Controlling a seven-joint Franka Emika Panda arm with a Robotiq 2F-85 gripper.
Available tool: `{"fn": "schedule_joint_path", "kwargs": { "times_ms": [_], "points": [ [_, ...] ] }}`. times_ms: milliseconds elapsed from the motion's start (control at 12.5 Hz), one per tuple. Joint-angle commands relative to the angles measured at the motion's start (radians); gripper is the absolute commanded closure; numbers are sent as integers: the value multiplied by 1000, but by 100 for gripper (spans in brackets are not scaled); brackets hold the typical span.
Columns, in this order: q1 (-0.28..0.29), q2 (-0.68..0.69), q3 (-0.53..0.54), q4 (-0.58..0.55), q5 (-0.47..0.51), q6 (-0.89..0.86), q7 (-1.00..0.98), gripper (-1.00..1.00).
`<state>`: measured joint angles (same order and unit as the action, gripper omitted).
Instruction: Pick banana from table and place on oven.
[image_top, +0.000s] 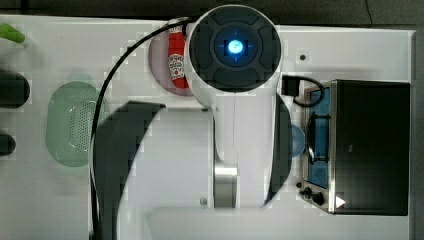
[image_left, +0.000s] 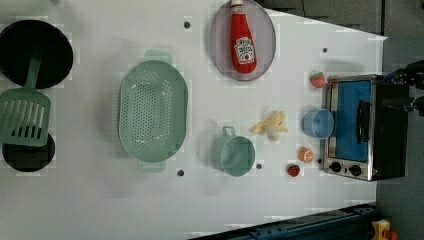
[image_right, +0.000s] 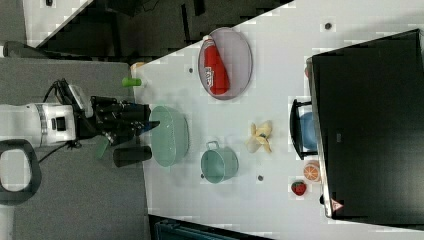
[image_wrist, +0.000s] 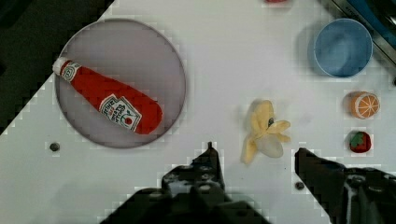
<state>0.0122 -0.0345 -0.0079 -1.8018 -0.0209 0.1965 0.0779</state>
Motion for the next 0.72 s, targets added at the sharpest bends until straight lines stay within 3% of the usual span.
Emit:
{"fn": "schedule_joint_path", "kwargs": {
  "times_ms": [80, 240, 720],
  "points": [
    [-34, -453, -16, -250, 7, -177, 19, -59],
    [-34, -451, -15, -251, 7, -176, 19, -99],
    [-34, -336, -14, -296, 7, -102, 19, -100]
  ]
}}
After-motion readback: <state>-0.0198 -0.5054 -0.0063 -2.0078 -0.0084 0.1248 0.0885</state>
